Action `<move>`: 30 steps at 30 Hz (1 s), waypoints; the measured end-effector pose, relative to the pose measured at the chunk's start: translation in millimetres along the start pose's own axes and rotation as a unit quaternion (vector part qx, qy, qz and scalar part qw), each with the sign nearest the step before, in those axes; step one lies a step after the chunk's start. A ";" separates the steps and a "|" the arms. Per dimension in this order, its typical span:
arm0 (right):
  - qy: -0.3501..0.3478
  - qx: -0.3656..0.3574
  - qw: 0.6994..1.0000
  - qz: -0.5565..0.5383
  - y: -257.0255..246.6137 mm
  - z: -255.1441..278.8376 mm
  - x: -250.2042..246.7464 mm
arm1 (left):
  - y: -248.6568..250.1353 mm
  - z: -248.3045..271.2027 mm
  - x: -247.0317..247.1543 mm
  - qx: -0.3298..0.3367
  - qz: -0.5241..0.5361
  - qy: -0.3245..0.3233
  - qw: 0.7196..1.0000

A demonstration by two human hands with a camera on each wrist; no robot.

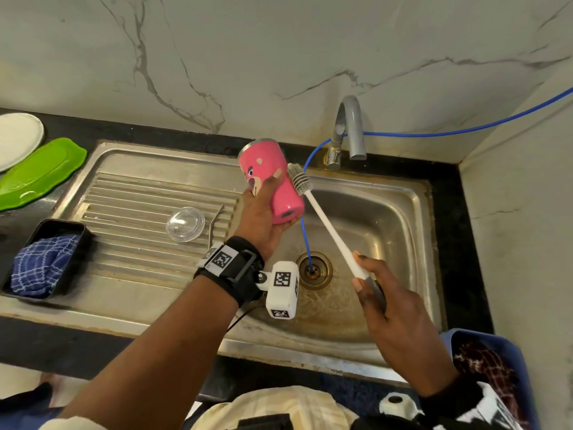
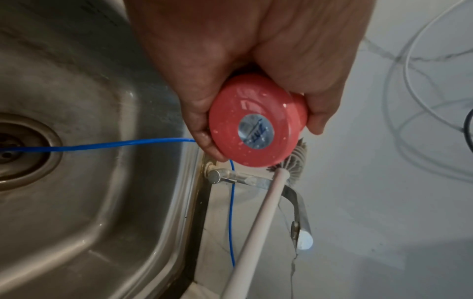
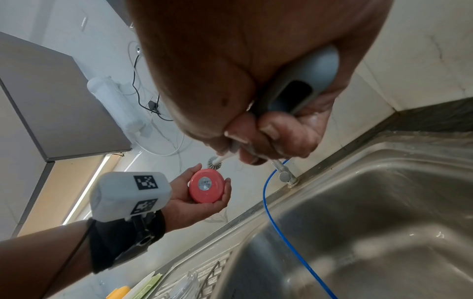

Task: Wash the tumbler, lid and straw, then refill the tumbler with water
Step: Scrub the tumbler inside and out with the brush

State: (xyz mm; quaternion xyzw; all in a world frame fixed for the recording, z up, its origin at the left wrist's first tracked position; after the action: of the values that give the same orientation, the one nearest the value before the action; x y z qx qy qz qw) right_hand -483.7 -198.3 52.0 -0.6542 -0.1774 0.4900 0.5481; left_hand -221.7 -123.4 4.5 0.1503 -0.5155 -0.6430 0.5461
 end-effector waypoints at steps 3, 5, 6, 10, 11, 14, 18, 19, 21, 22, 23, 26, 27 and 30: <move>-0.005 -0.005 1.000 -0.006 -0.8 1.3 -0.2 | 4.3 -4.0 -1.4 0.004 0.013 0.010 1.000; -0.012 -0.004 1.000 -0.010 1.5 5.1 -1.7 | 9.2 -8.4 -4.7 0.001 0.017 0.020 1.000; -0.014 -0.001 1.000 -0.012 3.2 6.6 -2.5 | 11.3 -8.8 -5.8 0.001 0.016 0.027 1.000; -0.007 0.010 1.000 -0.023 9.1 2.2 -5.1 | 4.3 -1.6 -2.7 0.006 -0.013 0.017 1.000; -0.007 0.008 1.000 -0.019 8.7 -0.6 -5.6 | 0.4 -0.9 -1.9 0.003 -0.010 0.011 1.000; -0.010 0.001 1.000 -0.012 5.9 -3.9 -7.3 | 1.5 -2.1 -1.2 -0.001 0.000 0.005 1.000; -0.022 0.010 1.000 -0.002 4.2 5.9 -7.5 | 16.1 -4.8 -6.9 0.007 0.009 0.012 1.000; -0.024 0.012 1.000 -0.001 3.3 7.8 -7.0 | 17.1 -4.2 -8.6 0.007 0.010 0.017 1.000; -0.020 0.010 1.000 -0.004 2.7 7.2 -6.1 | 15.3 -2.0 -8.3 0.005 -0.005 0.015 1.000; -0.016 0.009 1.000 -0.003 3.4 5.0 -6.0 | 12.4 -0.6 -6.5 0.000 -0.011 0.009 1.000; -0.013 0.007 1.000 -0.001 3.7 2.5 -6.3 | 9.2 1.2 -4.2 -0.010 -0.009 0.003 1.000; -0.007 0.000 1.000 0.002 2.3 -1.3 -7.0 | 4.3 4.1 -0.4 -0.038 0.021 -0.002 0.999; -0.009 -0.002 1.000 -0.001 1.7 -0.2 -7.1 | 4.9 2.9 -1.2 -0.040 0.029 -0.001 0.999; -0.016 -0.003 1.000 -0.007 -0.2 7.3 -6.0 | 10.4 -3.0 -5.0 -0.032 0.027 0.016 0.999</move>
State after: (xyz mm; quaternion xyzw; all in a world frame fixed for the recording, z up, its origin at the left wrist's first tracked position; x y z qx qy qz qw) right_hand -492.4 -198.9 55.5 -0.6467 -0.1928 0.4960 0.5465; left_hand -211.9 -119.3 9.9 0.1292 -0.4900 -0.6417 0.5756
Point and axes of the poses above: each hand's wrist, its own z-axis away from the middle knuckle, its own x-axis out of the palm, y = z × x, the point moved 2 cm from there along -z, towards the middle knuckle, and after that the axes turned 12 degrees about -z, right-handed, at the moved point
